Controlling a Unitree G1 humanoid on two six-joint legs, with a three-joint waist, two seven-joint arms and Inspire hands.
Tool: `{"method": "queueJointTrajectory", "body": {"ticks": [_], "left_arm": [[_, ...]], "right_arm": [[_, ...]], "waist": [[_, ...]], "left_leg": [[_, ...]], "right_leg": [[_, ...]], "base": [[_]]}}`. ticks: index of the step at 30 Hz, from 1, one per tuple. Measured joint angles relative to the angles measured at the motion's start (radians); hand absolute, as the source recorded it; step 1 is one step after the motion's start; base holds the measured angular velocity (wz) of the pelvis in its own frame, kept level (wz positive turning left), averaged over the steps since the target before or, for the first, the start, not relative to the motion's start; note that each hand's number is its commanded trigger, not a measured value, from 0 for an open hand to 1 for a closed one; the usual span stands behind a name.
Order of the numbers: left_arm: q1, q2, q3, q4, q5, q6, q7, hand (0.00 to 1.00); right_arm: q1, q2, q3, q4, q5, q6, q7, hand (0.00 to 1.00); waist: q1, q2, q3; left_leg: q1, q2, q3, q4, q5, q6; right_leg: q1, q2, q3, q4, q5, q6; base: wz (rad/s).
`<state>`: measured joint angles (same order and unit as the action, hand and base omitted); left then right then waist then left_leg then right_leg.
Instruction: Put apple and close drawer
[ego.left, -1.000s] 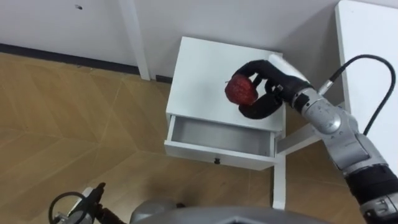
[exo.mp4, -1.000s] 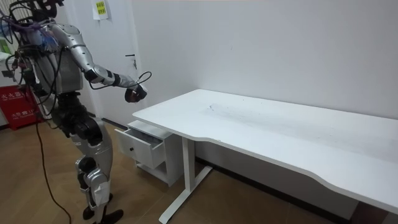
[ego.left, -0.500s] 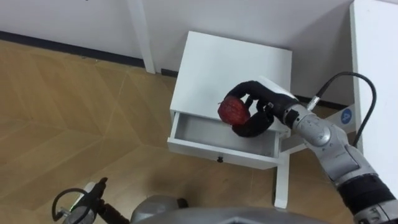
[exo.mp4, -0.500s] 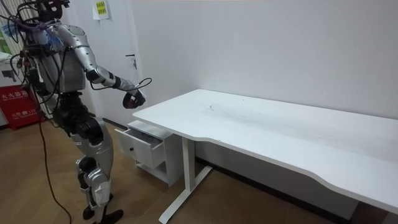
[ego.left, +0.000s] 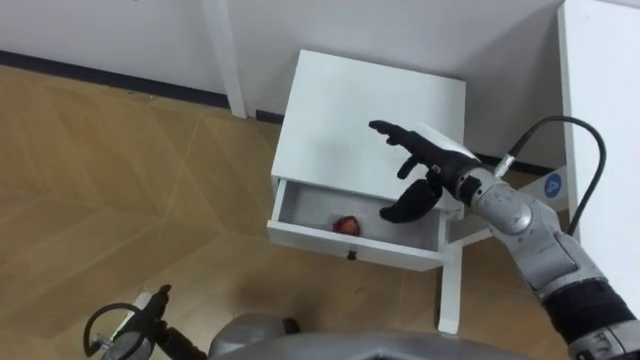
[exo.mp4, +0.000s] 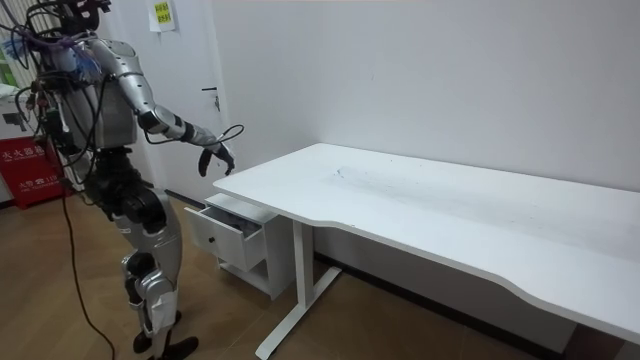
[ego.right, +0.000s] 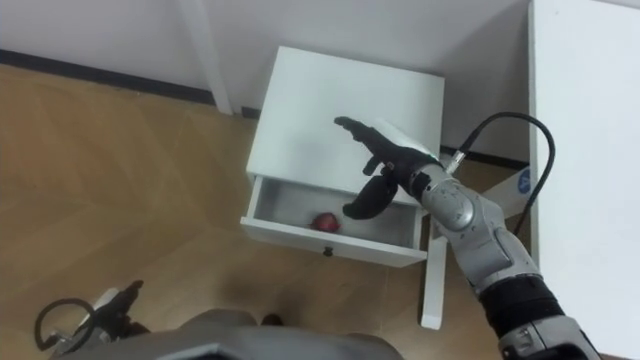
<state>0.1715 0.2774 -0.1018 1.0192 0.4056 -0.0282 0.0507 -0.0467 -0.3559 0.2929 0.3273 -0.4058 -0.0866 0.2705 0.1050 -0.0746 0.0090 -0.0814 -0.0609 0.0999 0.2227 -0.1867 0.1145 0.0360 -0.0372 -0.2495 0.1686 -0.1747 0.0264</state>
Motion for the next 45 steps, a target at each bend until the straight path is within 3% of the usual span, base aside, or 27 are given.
{"method": "queueJointTrajectory", "body": {"ticks": [8,13,18,19,20,21,22,23,24,25,26,27,29,30,31,33,35,36,37,38,39,41,43,45], "left_arm": [[0.005,-0.003,0.001,0.000,0.000,0.001,-0.002,0.00],[0.024,-0.035,0.026,0.006,0.000,0.001,0.005,0.00],[0.042,-0.065,0.056,0.017,-0.002,0.004,0.030,0.00],[0.049,-0.071,0.067,0.020,-0.004,0.004,0.035,0.00],[0.052,-0.073,0.075,0.020,-0.010,0.003,0.035,0.00],[0.053,-0.074,0.080,0.020,-0.012,0.002,0.034,0.00],[0.062,-0.073,0.099,0.024,-0.020,-0.002,0.033,0.00],[0.060,-0.074,0.121,0.037,-0.020,-0.002,0.033,0.00],[0.056,-0.071,0.137,0.056,-0.021,-0.006,0.033,0.00],[0.051,-0.064,0.139,0.067,-0.021,-0.008,0.034,0.00],[0.048,-0.054,0.139,0.087,-0.023,-0.007,0.035,0.00],[0.040,-0.057,0.139,0.098,-0.022,-0.002,0.035,0.00],[0.026,-0.060,0.142,0.100,-0.022,0.008,0.033,0.00],[0.028,-0.059,0.146,0.102,-0.022,0.020,0.034,0.00],[0.033,-0.058,0.148,0.101,-0.021,0.023,0.034,0.00],[0.050,-0.059,0.160,0.099,-0.021,0.030,0.034,0.00],[0.072,-0.059,0.171,0.095,-0.021,0.038,0.043,0.00],[0.076,-0.059,0.178,0.095,-0.021,0.045,0.047,0.00],[0.082,-0.059,0.182,0.094,-0.022,0.060,0.056,0.00],[0.082,-0.059,0.179,0.091,-0.023,0.069,0.062,0.00],[0.082,-0.059,0.178,0.090,-0.023,0.071,0.068,0.00],[0.082,-0.056,0.178,0.088,-0.021,0.072,0.084,0.00],[0.079,-0.058,0.177,0.088,-0.022,0.073,0.096,0.00],[0.061,-0.065,0.177,0.087,-0.022,0.073,0.101,0.00]], "right_arm": [[0.026,0.011,-0.004,0.054,0.001,0.001,-0.008,0.00],[0.061,0.015,-0.062,0.082,0.025,-0.013,-0.044,0.00],[0.122,0.060,-0.187,0.263,0.121,-0.016,-0.146,0.00],[0.143,0.074,-0.218,0.333,0.152,-0.018,-0.177,0.00],[0.166,0.084,-0.251,0.396,0.195,-0.011,-0.207,0.00],[0.175,0.084,-0.268,0.415,0.210,-0.006,-0.220,0.00],[0.215,0.083,-0.302,0.452,0.238,-0.005,-0.248,0.00],[0.252,0.077,-0.338,0.509,0.253,-0.013,-0.282,0.00],[0.252,0.074,-0.379,0.592,0.280,-0.021,-0.312,0.00],[0.255,0.074,-0.396,0.630,0.296,-0.021,-0.321,0.00],[0.256,0.073,-0.412,0.691,0.328,-0.020,-0.336,0.00],[0.265,0.069,-0.414,0.734,0.358,-0.020,-0.345,0.00],[0.265,0.073,-0.412,0.787,0.375,-0.020,-0.350,0.00],[0.265,0.078,-0.400,0.820,0.380,-0.016,-0.353,0.00],[0.264,0.080,-0.393,0.830,0.381,-0.009,-0.354,0.00],[0.264,0.085,-0.392,0.841,0.388,0.019,-0.357,0.00],[0.262,0.086,-0.392,0.853,0.402,0.044,-0.363,0.00],[0.262,0.087,-0.392,0.853,0.402,0.048,-0.366,0.00],[0.258,0.090,-0.392,0.853,0.399,0.057,-0.375,0.00],[0.249,0.092,-0.392,0.853,0.396,0.058,-0.386,0.00],[0.242,0.094,-0.392,0.853,0.396,0.058,-0.390,0.00],[0.209,0.105,-0.392,0.853,0.401,0.054,-0.391,0.00],[0.200,0.116,-0.392,0.853,0.412,0.049,-0.391,0.00],[0.198,0.128,-0.392,0.854,0.442,0.028,-0.390,0.00]], "waist": [[0.002,-0.002,0.0013],[-0.017,0.013,0.0053],[-0.027,0.034,-0.0050],[-0.040,0.038,-0.0031],[-0.047,0.044,-0.0051],[-0.052,0.047,-0.0038],[-0.071,0.046,-0.0030],[-0.092,0.056,-0.0052],[-0.104,0.078,-0.0070],[-0.110,0.090,-0.0046],[-0.125,0.102,0.0040],[-0.137,0.129,0.0010],[-0.147,0.150,0.0054],[-0.153,0.151,0.0066],[-0.154,0.149,0.0063],[-0.161,0.146,0.0061],[-0.157,0.126,0.0077],[-0.153,0.112,0.0064],[-0.142,0.090,0.0058],[-0.130,0.075,0.0035],[-0.124,0.066,-0.0001],[-0.117,0.035,-0.0088],[-0.106,0.014,-0.0068],[-0.103,0.005,-0.0070]], "left_leg": [[0.001,0.000,-0.001,-0.001,0.000,0.000],[0.015,-0.003,-0.003,-0.001,0.000,0.000],[0.028,-0.004,0.003,0.004,-0.005,0.007],[0.025,-0.009,0.008,0.017,-0.015,0.013],[0.024,-0.012,0.016,0.030,-0.025,0.018],[0.021,-0.015,0.019,0.037,-0.028,0.022],[0.022,-0.032,0.024,0.055,-0.035,0.033],[0.022,-0.037,0.028,0.091,-0.050,0.045],[0.018,-0.028,0.024,0.123,-0.066,0.057],[0.013,-0.023,0.026,0.138,-0.073,0.063],[0.001,-0.017,0.029,0.175,-0.092,0.072],[-0.018,0.002,0.032,0.201,-0.100,0.074],[-0.034,0.020,0.031,0.222,-0.105,0.077],[-0.035,0.019,0.032,0.226,-0.107,0.079],[-0.031,0.015,0.033,0.226,-0.108,0.080],[-0.025,0.008,0.034,0.228,-0.114,0.078],[-0.013,-0.017,0.029,0.217,-0.115,0.062],[-0.010,-0.026,0.031,0.209,-0.112,0.057],[-0.006,-0.038,0.033,0.188,-0.105,0.033],[-0.002,-0.040,0.033,0.160,-0.091,0.010],[0.000,-0.040,0.034,0.142,-0.082,-0.005],[0.010,-0.040,0.034,0.086,-0.056,-0.045],[0.023,-0.038,0.036,0.077,-0.050,-0.043],[0.041,-0.034,0.029,0.068,-0.050,-0.044]], "right_leg": [[0.000,0.000,0.010,0.000,0.000,0.000],[0.015,0.000,0.024,-0.002,0.000,0.000],[0.013,-0.008,0.023,0.038,-0.011,0.001],[-0.012,-0.022,0.019,0.109,-0.037,0.007],[-0.083,-0.045,0.021,0.265,-0.063,0.022],[-0.131,-0.062,0.022,0.369,-0.064,0.024],[-0.235,-0.100,0.032,0.583,-0.033,0.034],[-0.340,-0.123,0.067,0.761,0.071,0.040],[-0.445,-0.119,0.117,0.910,0.245,0.068],[-0.503,-0.114,0.144,0.990,0.292,0.072],[-0.640,-0.108,0.180,1.254,0.244,0.046],[-0.751,-0.093,0.183,1.461,0.174,0.016],[-0.842,-0.095,0.179,1.633,0.105,0.014],[-0.849,-0.101,0.194,1.641,0.083,0.021],[-0.833,-0.102,0.205,1.616,0.078,0.025],[-0.733,-0.103,0.217,1.409,0.074,0.033],[-0.502,-0.107,0.201,0.969,0.052,0.056],[-0.448,-0.113,0.192,0.868,0.043,0.060],[-0.346,-0.111,0.179,0.692,0.019,0.063],[-0.265,-0.091,0.166,0.531,-0.008,0.062],[-0.230,-0.078,0.165,0.460,-0.016,0.057],[-0.117,-0.039,0.163,0.234,-0.012,0.034],[-0.044,-0.027,0.157,0.107,0.004,0.014],[0.013,-0.016,0.129,0.029,0.022,0.018]], "base": [[0.00],[0.02],[0.01],[0.00],[0.00],[-0.03],[0.06],[0.07],[0.00],[-0.07],[-0.10],[-0.10],[-0.11],[-0.08],[-0.04],[0.05],[0.07],[-0.04],[-0.06],[-0.09],[-0.09],[-0.06],[-0.05],[0.11]]}}
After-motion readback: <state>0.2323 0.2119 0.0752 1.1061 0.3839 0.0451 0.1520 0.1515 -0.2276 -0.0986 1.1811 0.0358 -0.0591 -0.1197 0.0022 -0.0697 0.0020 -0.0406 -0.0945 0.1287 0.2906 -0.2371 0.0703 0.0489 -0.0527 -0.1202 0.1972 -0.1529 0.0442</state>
